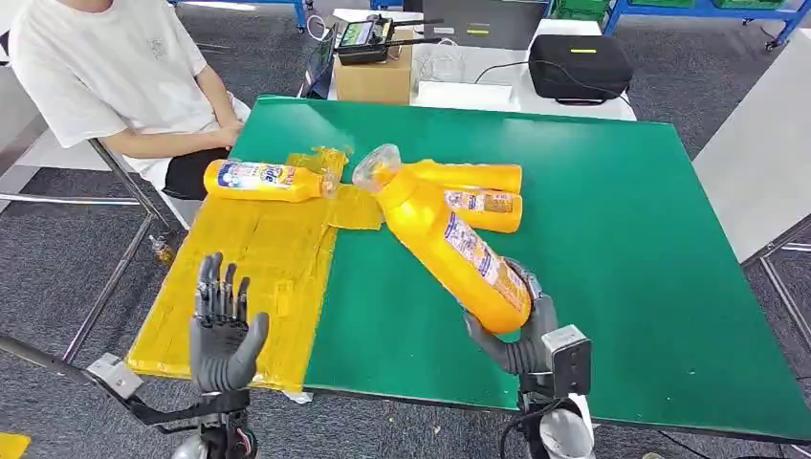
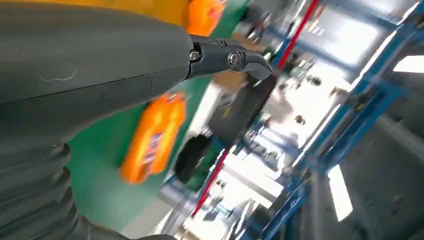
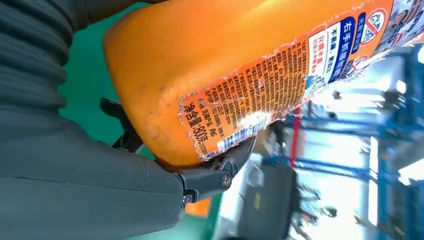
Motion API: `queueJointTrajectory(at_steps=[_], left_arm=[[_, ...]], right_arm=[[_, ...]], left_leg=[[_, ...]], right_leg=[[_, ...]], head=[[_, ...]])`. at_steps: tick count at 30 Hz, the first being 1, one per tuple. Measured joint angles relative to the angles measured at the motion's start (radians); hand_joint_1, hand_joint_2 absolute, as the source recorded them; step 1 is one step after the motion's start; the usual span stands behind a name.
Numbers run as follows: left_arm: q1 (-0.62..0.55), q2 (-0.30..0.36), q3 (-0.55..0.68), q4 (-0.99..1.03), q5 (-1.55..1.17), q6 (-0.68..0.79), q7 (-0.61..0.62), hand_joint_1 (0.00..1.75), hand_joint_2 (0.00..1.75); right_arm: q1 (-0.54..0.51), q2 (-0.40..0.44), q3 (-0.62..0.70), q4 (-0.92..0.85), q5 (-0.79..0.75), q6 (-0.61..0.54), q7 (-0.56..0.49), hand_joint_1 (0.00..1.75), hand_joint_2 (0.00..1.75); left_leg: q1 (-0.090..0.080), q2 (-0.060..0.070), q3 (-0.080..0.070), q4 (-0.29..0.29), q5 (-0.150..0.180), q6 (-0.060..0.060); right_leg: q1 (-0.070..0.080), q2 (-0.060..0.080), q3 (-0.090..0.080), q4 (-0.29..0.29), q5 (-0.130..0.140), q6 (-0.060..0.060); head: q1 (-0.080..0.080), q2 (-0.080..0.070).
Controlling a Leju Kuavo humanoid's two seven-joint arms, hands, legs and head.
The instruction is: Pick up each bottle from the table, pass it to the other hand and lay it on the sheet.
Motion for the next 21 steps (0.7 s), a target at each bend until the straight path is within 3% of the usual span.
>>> queueJointTrajectory(at_steps=[8,21], left_arm=[[-0.01,0.041,-0.097,0.132,-0.071,-0.162,-0.051,0.0,1.75],[-0.092,0.063,-0.191,0.192,-0.045,-0.262,-0.045,0.0,1.75]], right_arm=[[-0.004,0.0,0.04,-0.034,0.007,0.123,0.005,1.75,1.75],[-0.084,0.018,0.292,0.192,0.09,0.271,-0.017,1.75,1.75]], left_leg=[[0.0,0.0,-0.001,0.0,0.0,0.0],[0.001,0.0,-0.001,0.0,0.0,0.0]], right_leg=[[0.001,0.0,0.0,0.0,0.0,0.0],[0.001,-0.001,0.0,0.001,0.0,0.0]], head=[[0.0,0.0],[0.0,0.0]])
